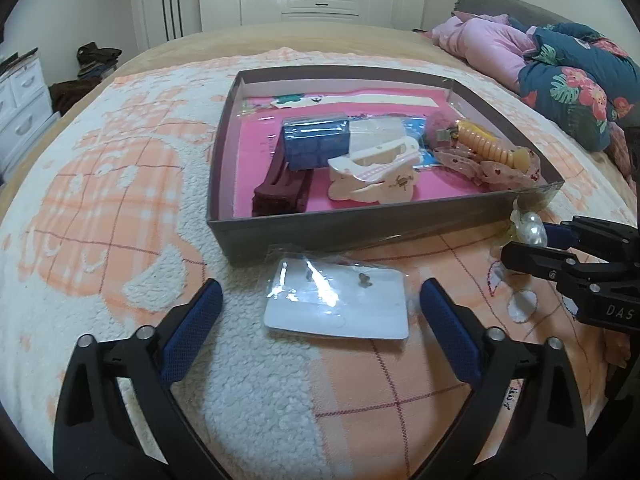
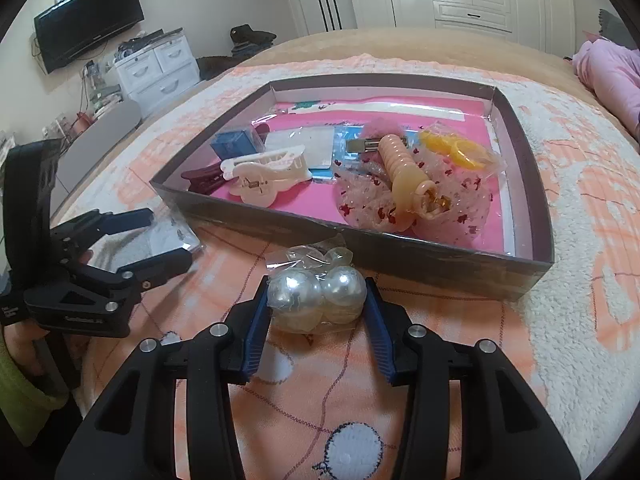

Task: Organize jewelry
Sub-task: 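Grasp white earring card packet with left tool while right tool grasps pearl earring bag, then carry earring card over pink box with left tool while right tool carries pearl bag there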

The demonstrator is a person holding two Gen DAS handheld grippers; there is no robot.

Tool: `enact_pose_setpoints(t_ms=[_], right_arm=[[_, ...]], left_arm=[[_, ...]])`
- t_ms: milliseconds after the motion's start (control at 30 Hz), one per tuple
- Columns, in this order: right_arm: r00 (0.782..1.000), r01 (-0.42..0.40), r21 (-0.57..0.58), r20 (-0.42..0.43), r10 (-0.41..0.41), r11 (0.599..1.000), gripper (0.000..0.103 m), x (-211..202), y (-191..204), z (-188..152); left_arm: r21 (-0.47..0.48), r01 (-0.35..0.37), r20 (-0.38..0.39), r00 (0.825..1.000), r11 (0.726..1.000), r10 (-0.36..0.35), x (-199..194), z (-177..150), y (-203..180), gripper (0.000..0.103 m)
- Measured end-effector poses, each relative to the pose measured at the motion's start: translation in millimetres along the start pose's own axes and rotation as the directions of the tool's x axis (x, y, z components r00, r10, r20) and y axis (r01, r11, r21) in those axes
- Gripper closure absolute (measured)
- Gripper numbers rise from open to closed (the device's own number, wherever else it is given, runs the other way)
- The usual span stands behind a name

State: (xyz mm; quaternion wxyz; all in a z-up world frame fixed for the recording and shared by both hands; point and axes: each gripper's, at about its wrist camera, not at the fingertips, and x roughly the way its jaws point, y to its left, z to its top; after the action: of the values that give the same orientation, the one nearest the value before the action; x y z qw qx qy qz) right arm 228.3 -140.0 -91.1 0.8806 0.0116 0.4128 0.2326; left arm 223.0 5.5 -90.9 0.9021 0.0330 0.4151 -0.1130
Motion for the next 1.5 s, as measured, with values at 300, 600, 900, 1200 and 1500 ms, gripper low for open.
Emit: enact_pose_setpoints(t_ms=[300,600,900,1200,1500], right_arm=[[0.998,-0.01,0.003,0.055,0.01,1.0,0.06,-28.0,-0.2,-2.8],[0.99,-0.03,0.001,0.135,0.03,1.0,0.06,-60.2,0.9,2.4],[0.975,-0.001,0.036,0.22,-0.007,0.999,0.06,-85.5,-14.4,12.9],[0.955,0.1,0.054,0.276,-0.111,0.994,0.06,-96.2,-34.9,21.5],[0.938,0.148,0.104,0.301,-0.173,0.984,0.06,-95.8,-58.6,30.6]], left_arm=[[0.038,0.033,-0.014,0.999,0.999,-0.032,-5.9,-3.6,-9.1,0.048],[0.052,0.089,0.052,0.994,0.995,-0.092,-35.0,-1.6,-22.0,0.049],[0.048,0.123,0.117,0.985,0.991,-0.128,-47.5,17.0,-38.0,0.049],[0.047,0.129,0.154,0.979,0.991,-0.135,-39.9,49.3,-50.3,0.048],[0.05,0.136,0.182,0.973,0.989,-0.143,-27.1,74.5,-60.8,0.048]])
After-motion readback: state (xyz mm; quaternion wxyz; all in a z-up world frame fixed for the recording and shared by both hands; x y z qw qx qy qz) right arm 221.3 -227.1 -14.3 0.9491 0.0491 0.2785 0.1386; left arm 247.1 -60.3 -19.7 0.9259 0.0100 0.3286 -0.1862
